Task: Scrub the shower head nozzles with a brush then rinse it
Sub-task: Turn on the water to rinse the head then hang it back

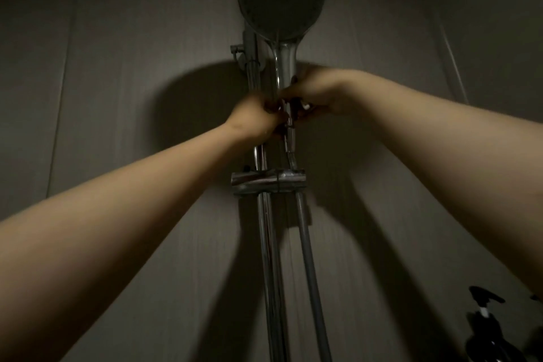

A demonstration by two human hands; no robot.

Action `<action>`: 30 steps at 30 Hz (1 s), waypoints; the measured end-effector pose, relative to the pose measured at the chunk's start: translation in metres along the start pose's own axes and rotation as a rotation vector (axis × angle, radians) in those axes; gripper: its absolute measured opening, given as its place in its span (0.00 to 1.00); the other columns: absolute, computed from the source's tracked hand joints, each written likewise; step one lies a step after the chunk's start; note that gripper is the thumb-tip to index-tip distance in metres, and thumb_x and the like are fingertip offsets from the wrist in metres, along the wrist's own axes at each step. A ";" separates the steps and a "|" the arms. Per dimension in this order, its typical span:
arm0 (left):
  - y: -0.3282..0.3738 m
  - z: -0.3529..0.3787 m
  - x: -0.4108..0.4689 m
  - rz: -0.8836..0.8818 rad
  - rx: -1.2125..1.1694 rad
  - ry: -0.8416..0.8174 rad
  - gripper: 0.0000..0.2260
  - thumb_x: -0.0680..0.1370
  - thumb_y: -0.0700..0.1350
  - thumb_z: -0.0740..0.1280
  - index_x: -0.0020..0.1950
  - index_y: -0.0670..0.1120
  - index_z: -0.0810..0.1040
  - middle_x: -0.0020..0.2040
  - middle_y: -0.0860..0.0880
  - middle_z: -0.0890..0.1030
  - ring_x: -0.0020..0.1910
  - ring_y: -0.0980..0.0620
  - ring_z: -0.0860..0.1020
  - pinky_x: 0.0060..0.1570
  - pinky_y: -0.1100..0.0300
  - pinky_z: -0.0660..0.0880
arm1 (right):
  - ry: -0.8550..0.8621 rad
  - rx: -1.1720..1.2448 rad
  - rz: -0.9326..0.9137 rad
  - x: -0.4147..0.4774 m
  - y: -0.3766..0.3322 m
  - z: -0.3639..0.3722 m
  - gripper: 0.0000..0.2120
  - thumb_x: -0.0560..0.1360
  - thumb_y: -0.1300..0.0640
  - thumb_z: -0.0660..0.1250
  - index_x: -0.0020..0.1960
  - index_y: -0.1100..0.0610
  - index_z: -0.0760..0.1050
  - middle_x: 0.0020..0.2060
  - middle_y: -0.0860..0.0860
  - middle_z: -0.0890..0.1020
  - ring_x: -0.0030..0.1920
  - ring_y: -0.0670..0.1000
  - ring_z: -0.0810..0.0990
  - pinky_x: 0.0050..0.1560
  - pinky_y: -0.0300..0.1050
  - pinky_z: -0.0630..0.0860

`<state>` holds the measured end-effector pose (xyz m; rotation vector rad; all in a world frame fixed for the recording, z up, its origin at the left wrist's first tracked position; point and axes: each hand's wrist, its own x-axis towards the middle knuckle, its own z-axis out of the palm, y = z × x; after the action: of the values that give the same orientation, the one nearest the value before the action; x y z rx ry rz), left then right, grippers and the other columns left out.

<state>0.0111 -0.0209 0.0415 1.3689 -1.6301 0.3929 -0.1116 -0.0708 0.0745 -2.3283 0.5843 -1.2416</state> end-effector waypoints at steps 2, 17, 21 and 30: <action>-0.002 0.001 0.001 0.027 0.026 0.013 0.10 0.79 0.42 0.63 0.57 0.40 0.77 0.48 0.41 0.82 0.47 0.45 0.82 0.52 0.49 0.79 | -0.001 -0.027 0.015 0.003 0.002 -0.001 0.07 0.80 0.55 0.60 0.51 0.59 0.73 0.48 0.55 0.76 0.45 0.51 0.77 0.40 0.38 0.76; -0.004 0.003 -0.003 0.078 0.001 0.047 0.03 0.80 0.43 0.61 0.49 0.50 0.74 0.48 0.44 0.81 0.47 0.46 0.81 0.51 0.49 0.79 | -0.070 -0.029 -0.006 0.022 0.014 -0.001 0.16 0.77 0.52 0.65 0.59 0.62 0.75 0.56 0.61 0.80 0.48 0.55 0.81 0.51 0.48 0.79; -0.003 0.002 -0.002 0.080 -0.003 0.027 0.05 0.80 0.43 0.61 0.54 0.47 0.74 0.45 0.47 0.79 0.43 0.50 0.80 0.46 0.55 0.78 | -0.061 0.017 0.000 0.020 0.014 -0.001 0.11 0.79 0.53 0.62 0.54 0.61 0.74 0.54 0.61 0.80 0.48 0.55 0.79 0.51 0.47 0.79; -0.004 0.001 -0.008 0.042 -0.049 -0.014 0.08 0.80 0.43 0.61 0.58 0.49 0.68 0.44 0.49 0.77 0.43 0.49 0.80 0.43 0.57 0.79 | -0.067 0.028 -0.019 0.015 0.018 0.005 0.09 0.79 0.54 0.62 0.53 0.60 0.72 0.43 0.56 0.75 0.38 0.51 0.77 0.33 0.39 0.77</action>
<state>0.0134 -0.0185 0.0336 1.3058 -1.6717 0.3664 -0.1029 -0.0927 0.0721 -2.3470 0.5201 -1.1672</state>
